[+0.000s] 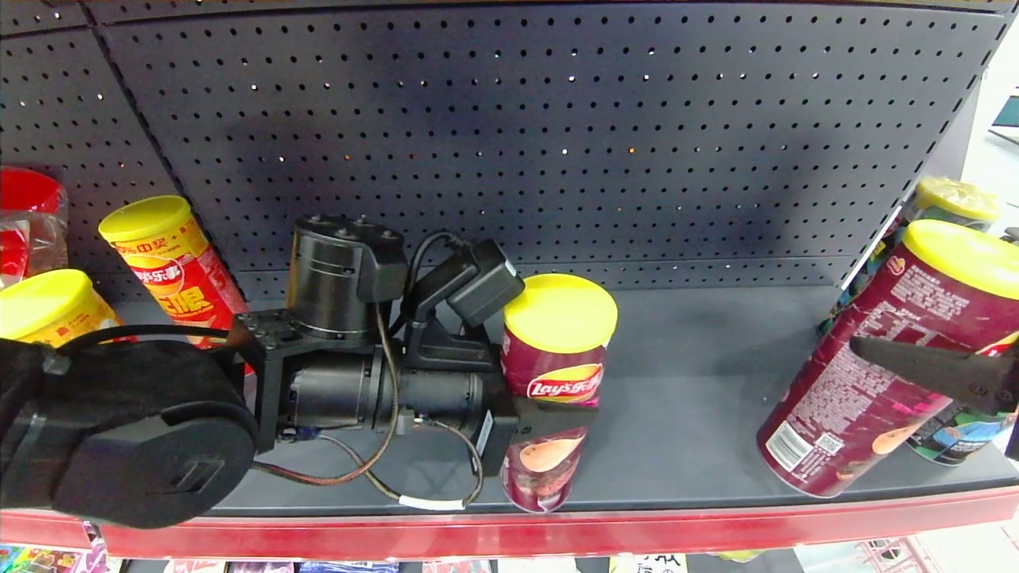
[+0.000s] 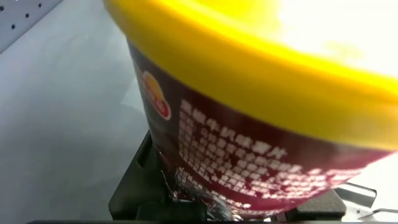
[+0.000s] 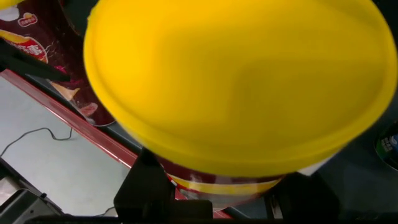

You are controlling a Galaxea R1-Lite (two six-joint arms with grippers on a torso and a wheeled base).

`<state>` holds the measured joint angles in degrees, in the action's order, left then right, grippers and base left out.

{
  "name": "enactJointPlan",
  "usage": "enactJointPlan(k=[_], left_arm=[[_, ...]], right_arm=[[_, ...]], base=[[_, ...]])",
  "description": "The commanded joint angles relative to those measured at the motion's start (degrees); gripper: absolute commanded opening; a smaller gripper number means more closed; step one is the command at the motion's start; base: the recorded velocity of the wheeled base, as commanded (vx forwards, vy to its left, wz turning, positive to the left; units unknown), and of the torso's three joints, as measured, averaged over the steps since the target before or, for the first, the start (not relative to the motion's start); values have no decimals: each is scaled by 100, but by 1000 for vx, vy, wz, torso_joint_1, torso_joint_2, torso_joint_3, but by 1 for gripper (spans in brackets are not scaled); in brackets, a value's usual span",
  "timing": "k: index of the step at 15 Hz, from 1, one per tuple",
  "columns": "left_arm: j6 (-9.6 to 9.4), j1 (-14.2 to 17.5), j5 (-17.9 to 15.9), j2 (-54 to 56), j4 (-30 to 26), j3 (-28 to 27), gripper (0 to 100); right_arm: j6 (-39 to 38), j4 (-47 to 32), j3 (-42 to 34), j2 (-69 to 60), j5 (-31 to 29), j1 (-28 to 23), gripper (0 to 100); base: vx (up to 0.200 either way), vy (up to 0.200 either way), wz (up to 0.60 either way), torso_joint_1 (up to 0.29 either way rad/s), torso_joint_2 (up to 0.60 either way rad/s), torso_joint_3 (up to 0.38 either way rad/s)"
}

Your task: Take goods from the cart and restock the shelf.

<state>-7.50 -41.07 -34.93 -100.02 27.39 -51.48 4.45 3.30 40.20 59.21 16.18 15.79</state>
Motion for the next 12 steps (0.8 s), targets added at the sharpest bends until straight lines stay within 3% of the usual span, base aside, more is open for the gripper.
enactJointPlan(k=[1,6,7,12], left_arm=[[-76,-24,-76,9,3,112,0],[-129,-24,-49,53,82,270,0],[-120,-24,-49,53,91,270,100],[-94,-6,3,326,152,543,100]], right_arm=[[3,4,14,38,-1,3,0],[3,4,66,108,-1,3,0],[3,4,75,117,-1,3,0],[21,4,225,249,-18,390,0]], base=[[0,0,0,0,0,0],[0,0,0,0,0,0],[0,0,0,0,0,0],[0,0,0,0,0,0]])
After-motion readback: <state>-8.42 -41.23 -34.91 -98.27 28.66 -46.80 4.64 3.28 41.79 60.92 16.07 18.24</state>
